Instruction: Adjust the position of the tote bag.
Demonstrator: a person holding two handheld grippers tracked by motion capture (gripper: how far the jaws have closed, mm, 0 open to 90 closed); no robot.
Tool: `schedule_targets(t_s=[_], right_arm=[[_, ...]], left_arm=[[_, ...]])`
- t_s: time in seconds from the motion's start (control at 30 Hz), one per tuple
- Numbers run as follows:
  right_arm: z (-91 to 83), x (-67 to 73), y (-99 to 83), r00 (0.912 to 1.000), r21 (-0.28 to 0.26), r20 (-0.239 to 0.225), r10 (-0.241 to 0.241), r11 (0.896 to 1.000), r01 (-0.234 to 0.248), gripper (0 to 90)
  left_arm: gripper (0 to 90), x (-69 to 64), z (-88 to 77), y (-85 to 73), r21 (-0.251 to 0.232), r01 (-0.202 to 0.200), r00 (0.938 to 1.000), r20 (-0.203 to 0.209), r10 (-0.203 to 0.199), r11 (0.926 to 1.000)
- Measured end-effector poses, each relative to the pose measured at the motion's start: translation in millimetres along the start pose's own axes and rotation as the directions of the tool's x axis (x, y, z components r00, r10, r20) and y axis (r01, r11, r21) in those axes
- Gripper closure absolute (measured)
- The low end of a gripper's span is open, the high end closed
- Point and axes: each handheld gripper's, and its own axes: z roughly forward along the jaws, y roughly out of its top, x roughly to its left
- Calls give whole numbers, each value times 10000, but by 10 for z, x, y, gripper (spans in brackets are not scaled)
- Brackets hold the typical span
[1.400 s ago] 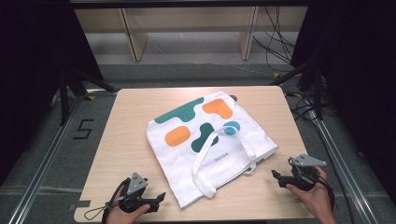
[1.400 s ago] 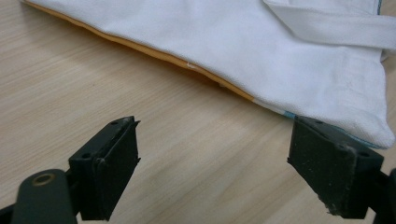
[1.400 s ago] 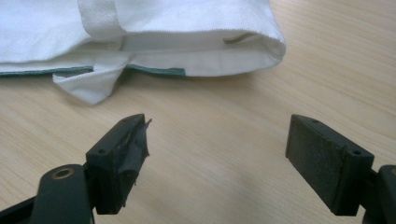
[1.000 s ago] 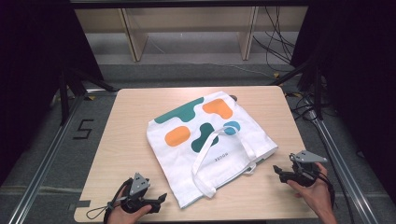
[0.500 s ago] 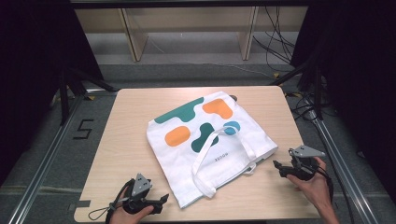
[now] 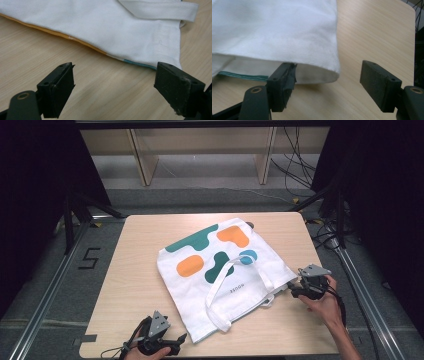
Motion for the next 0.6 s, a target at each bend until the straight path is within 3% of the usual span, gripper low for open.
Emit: schedule_targets(t_s=[0.07, 0.23, 0.27, 0.33, 0.37, 0.4, 0.43, 0.47, 0.5, 0.53, 0.6], right_arm=[[27, 7, 33, 9999, -38, -87, 147, 9999, -148, 314], [50, 23, 124, 9988, -487, -275, -398, 9981, 384, 416], [55, 40, 146, 9977, -621, -530, -425, 9973, 392, 440], [83, 26, 187, 9968, -729, -419, -686, 9952, 654, 482], [100, 51, 208, 9968, -783, -671, -446, 9962, 393, 495], [124, 50, 228, 9969, -757, -649, -455, 9963, 405, 579], [133, 46, 237, 9972, -621, -612, -420, 9973, 382, 630], [151, -4, 237, 9967, -553, -296, -754, 9957, 737, 686], [151, -4, 237, 9967, -553, -296, -754, 9957, 737, 686], [143, -32, 231, 9984, -618, -415, -379, 9975, 353, 765], [130, -32, 229, 9968, -629, -777, -186, 9979, 137, 805]], left_arm=[[151, 25, -19, 3, 324, -313, 9995, 69, 311, 9990], [153, 33, -29, 4, 282, -351, 9993, -146, 355, 9990], [153, 52, -35, 7, 334, -609, 9979, -182, 616, 9976], [152, 18, -15, -1, 57, -78, 9999, -149, 79, 10000], [153, 31, -30, 4, 253, -342, 9993, -141, 346, 9991], [153, 28, -21, 4, 202, -423, 9989, -193, 427, 9989], [152, 3, -16, 5, -1, -131, 9998, -134, 131, 9999], [153, 24, -40, 11, 262, -492, 9987, -101, 495, 9984], [153, 24, -40, 11, 262, -492, 9987, -101, 495, 9984], [152, 25, -44, 16, 207, -622, 9980, -134, 625, 9978], [152, -11, -20, 6, -72, -260, 9996, -112, 260, 9996]])
